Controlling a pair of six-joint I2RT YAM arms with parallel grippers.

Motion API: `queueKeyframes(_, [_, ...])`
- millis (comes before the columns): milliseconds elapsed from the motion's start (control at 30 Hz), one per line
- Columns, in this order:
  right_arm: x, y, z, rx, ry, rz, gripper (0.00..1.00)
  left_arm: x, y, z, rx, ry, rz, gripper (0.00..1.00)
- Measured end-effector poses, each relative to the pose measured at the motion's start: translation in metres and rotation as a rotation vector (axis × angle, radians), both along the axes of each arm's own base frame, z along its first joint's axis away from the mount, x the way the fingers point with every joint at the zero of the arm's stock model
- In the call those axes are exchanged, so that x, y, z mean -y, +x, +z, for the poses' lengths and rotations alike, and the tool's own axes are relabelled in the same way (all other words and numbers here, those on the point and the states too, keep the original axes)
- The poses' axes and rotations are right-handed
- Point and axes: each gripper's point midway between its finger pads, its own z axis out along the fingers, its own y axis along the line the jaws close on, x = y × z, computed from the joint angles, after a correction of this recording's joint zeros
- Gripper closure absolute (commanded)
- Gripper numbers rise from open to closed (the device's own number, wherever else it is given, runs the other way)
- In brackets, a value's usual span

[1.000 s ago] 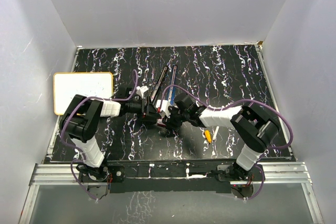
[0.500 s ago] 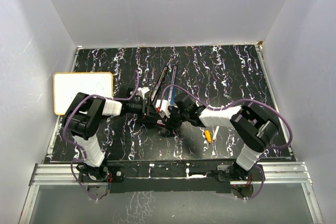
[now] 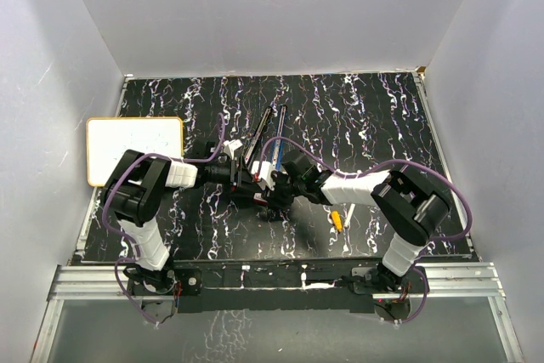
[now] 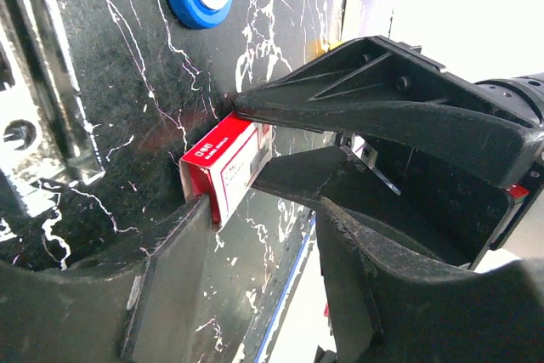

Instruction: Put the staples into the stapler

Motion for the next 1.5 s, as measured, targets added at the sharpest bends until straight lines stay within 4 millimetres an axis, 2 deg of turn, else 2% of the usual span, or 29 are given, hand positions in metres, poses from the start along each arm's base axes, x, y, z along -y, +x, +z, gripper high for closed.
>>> queueKeyframes(633, [-0.003,0.003,0.0,-0.01,-0.003,-0.001,0.54,0.003,0.002,-0.006,-0.039,-0.036,-0.003,0.51])
queueKeyframes(1233, [-0.02,0.013,0.0,-0.016,0.017,0.02,0.52,0.008,0.001,-0.002,-0.029,-0.061,-0.016,0.51])
queueKeyframes(1367, [-0.02,0.013,0.001,-0.013,0.018,0.024,0.52,0.009,0.0,-0.004,-0.032,-0.063,-0.024,0.5])
queueKeyframes(1500, [-0.02,0.014,0.001,-0.003,0.016,0.032,0.47,0.009,-0.003,-0.007,-0.038,-0.053,-0.033,0.43])
